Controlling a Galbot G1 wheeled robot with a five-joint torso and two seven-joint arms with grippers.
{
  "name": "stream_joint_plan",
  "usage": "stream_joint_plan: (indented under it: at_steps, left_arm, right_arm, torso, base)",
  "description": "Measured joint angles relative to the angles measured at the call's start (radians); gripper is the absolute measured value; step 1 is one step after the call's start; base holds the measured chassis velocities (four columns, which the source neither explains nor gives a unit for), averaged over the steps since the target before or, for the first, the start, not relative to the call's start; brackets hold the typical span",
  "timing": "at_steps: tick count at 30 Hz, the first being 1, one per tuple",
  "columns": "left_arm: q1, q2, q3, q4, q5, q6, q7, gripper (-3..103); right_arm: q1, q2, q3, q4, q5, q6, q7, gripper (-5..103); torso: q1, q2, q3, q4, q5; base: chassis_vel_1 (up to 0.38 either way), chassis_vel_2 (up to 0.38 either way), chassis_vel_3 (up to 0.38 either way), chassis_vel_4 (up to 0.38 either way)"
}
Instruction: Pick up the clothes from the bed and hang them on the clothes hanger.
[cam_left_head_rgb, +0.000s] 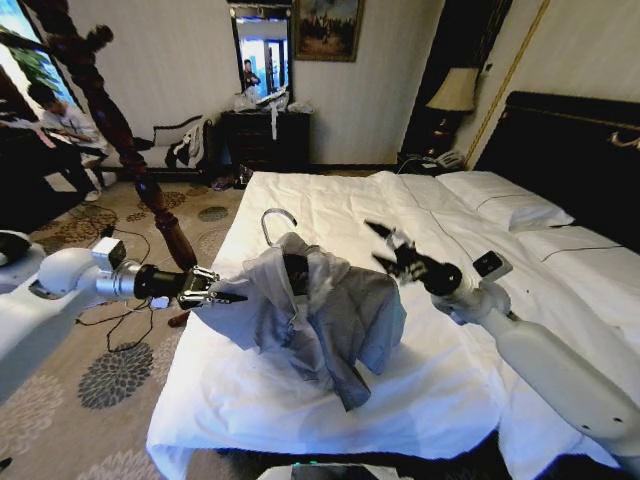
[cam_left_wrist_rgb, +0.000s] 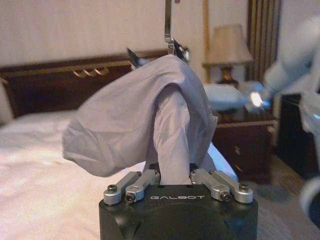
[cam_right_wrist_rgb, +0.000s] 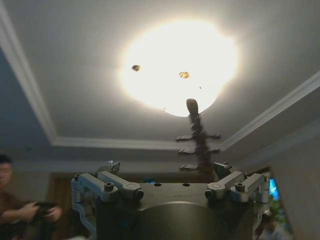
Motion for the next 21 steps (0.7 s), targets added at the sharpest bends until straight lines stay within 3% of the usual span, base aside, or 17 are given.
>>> stream_joint_plan:
  at_steps: [7,13,15,21]
  left_arm:
    - [-0.035,-0.006,-0.037,0.051,-0.222,0.007,-0.151,19]
    - [-0.05,-0.045,-0.054,0.067,-0.284,0.004,-0.223,19]
    - [-0.087,-0.061,-0.054,0.08,-0.316,0.001,-0.274,19]
    - [-0.201,-0.022,-0.042,0.115,-0.363,0.019,-0.312,19]
  right_arm:
    - [0.001,0.029,0.066,-0.021,0.001,0.02,0.037,100]
    - [-0.002,0.031,0.086,-0.02,-0.009,0.039,0.078,100]
    - [-0.011,0.026,0.089,-0.019,-0.042,0.052,0.116,100]
    - [-0.028,0.025,0.089,-0.02,-0.103,0.061,0.125,100]
  torso:
    - [0.0,0.0,0.0,0.0,0.0002]
    - [0.0,0.0,0.0,-0.0001,0.0]
    - [0.0,0.0,0.0,-0.0002,0.0]
    - [0.0,0.0,0.0,-0.0003,0.0002]
  base:
    - [0.0,0.0,0.0,0.0]
    - [0.0,0.0,0.0,0.0]
    - [0.0,0.0,0.0,0.0]
    - [0.0,0.0,0.0,0.0]
